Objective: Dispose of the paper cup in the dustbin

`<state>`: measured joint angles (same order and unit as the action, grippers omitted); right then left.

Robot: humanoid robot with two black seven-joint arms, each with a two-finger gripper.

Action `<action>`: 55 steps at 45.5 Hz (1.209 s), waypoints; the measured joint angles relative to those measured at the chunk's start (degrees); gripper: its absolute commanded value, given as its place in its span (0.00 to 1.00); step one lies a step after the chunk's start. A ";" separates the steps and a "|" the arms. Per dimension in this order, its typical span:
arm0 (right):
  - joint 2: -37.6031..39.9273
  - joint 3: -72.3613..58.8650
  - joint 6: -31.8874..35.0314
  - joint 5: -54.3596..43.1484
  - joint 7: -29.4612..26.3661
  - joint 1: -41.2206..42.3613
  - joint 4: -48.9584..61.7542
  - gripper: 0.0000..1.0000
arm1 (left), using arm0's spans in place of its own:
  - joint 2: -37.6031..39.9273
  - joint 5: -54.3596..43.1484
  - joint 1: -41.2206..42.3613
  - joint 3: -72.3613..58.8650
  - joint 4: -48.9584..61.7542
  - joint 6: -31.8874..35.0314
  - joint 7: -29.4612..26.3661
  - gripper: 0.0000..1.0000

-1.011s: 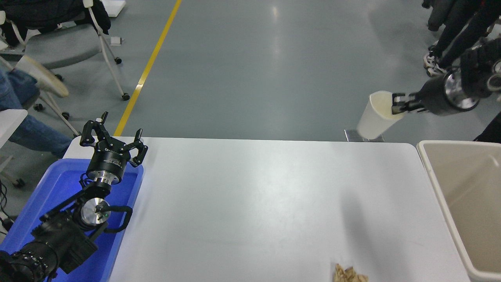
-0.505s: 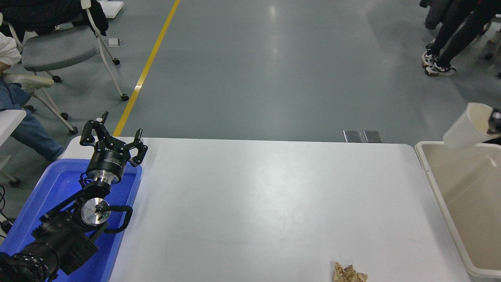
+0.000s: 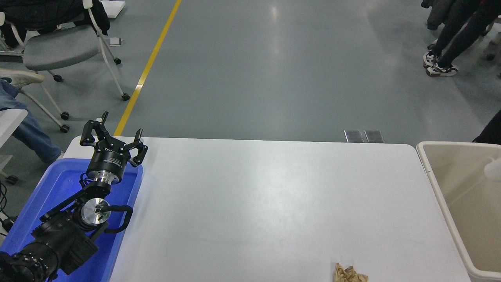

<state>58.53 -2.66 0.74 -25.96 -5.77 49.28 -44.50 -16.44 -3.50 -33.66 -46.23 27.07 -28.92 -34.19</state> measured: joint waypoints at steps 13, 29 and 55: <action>-11.21 10.45 -1.08 1.20 4.09 -10.92 16.48 0.00 | 0.01 -0.01 0.00 0.00 0.00 0.00 0.00 1.00; -23.77 13.65 -1.36 6.29 6.59 -15.33 35.45 0.00 | 0.01 -0.02 0.00 0.00 0.00 0.00 0.00 1.00; -28.67 15.08 -1.96 8.24 10.34 -15.93 41.13 0.00 | 0.01 -0.02 0.00 0.00 0.00 0.00 0.00 1.00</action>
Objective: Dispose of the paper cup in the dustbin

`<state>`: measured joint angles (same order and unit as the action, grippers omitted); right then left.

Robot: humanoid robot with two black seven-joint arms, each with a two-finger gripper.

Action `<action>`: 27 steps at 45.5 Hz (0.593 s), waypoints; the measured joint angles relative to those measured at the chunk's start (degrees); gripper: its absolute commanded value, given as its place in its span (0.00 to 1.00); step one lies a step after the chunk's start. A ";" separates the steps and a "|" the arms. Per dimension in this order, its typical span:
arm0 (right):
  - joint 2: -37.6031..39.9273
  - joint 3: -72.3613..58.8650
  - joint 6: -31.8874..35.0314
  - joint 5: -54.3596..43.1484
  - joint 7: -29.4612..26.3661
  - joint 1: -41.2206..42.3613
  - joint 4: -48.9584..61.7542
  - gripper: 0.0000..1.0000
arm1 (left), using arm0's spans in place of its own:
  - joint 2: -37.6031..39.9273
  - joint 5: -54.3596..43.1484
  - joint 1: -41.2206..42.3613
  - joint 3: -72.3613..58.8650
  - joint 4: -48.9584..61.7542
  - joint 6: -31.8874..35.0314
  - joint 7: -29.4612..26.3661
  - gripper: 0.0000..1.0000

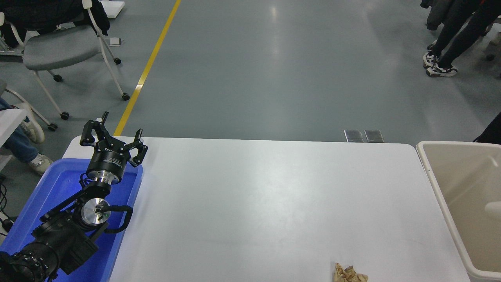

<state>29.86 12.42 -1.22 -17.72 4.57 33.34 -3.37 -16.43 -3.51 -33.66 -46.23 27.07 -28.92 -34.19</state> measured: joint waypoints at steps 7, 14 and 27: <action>-0.15 0.07 -1.39 0.06 0.37 0.27 0.29 0.95 | 0.00 0.00 0.00 0.00 0.00 0.01 0.00 1.00; -0.45 -0.63 -5.10 0.06 0.55 0.48 1.01 0.98 | 0.00 0.00 0.00 0.00 0.00 0.01 0.00 1.00; -1.59 -1.35 -8.50 0.06 0.67 0.66 1.65 0.98 | 0.00 0.00 0.00 0.00 0.01 0.01 0.00 1.00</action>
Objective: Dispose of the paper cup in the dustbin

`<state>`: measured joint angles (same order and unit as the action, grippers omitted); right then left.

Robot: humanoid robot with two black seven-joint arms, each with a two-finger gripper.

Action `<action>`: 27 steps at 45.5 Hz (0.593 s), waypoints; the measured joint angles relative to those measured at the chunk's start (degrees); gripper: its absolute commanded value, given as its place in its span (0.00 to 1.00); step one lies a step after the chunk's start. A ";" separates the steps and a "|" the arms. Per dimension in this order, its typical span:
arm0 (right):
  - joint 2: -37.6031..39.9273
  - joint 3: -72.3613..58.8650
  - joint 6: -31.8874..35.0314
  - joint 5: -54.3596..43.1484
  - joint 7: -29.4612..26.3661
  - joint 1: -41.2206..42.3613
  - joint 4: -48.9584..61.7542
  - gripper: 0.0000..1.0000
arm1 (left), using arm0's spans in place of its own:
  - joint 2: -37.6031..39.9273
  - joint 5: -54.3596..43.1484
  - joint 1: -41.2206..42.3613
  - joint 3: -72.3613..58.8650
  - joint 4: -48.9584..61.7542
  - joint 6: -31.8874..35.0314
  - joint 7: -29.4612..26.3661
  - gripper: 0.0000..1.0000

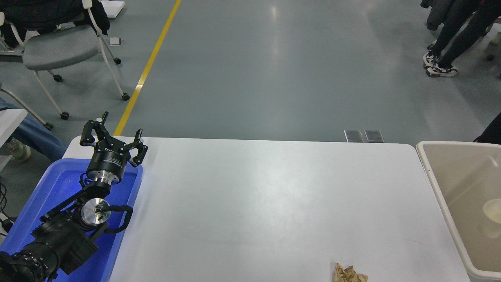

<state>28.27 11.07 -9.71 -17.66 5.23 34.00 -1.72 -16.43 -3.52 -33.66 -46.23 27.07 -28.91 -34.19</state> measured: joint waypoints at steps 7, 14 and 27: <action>-0.04 -0.18 -0.24 0.00 0.00 0.14 0.02 0.99 | 0.00 0.00 0.00 0.00 0.00 0.00 0.00 1.00; -0.07 -0.24 -0.24 0.00 -0.04 0.90 0.10 0.99 | 0.00 0.00 0.00 0.00 0.00 0.00 0.00 1.00; 0.52 0.34 4.73 0.02 -0.03 1.76 -1.16 0.99 | 0.00 0.00 0.00 0.00 0.00 0.00 0.00 1.00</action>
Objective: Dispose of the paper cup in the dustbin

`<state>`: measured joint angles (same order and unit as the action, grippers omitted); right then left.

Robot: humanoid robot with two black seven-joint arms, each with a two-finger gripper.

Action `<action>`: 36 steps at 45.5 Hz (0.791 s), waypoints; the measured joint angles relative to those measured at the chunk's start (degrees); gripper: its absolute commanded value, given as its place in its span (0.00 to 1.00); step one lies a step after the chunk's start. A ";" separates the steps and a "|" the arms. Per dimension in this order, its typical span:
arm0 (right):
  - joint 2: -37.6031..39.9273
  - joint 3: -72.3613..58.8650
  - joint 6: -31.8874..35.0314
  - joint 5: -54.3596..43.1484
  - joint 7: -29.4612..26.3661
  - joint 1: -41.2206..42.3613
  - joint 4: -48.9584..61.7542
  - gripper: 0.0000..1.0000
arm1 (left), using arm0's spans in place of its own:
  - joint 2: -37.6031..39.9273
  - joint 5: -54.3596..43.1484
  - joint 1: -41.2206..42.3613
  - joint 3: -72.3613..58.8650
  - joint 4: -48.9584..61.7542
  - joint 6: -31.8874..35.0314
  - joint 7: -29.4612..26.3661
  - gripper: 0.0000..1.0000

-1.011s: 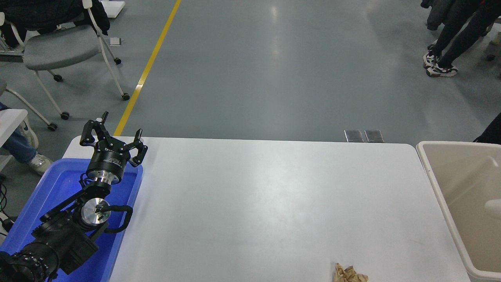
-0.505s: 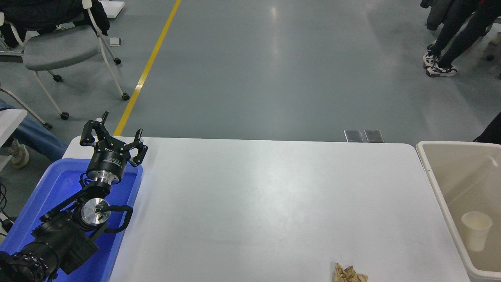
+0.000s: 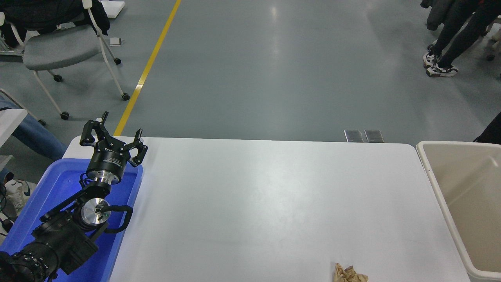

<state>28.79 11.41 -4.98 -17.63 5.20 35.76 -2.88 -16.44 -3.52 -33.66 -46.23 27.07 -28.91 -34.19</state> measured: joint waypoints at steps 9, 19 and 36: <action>2.77 3.94 12.14 2.52 0.47 1.07 -2.12 0.99 | -0.01 0.00 0.00 0.00 0.00 0.00 0.04 1.00; 10.63 11.98 17.90 4.09 1.90 2.02 -17.75 0.99 | 0.00 0.01 0.00 0.00 -0.01 0.00 0.03 1.00; 15.57 27.63 10.78 0.92 3.94 -1.12 -45.90 0.99 | 0.00 0.01 0.00 0.00 -0.01 0.01 -0.01 1.00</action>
<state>44.36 39.04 5.80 -16.71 9.14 34.64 -48.77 -16.44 -3.51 -33.66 -46.23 27.06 -28.90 -34.19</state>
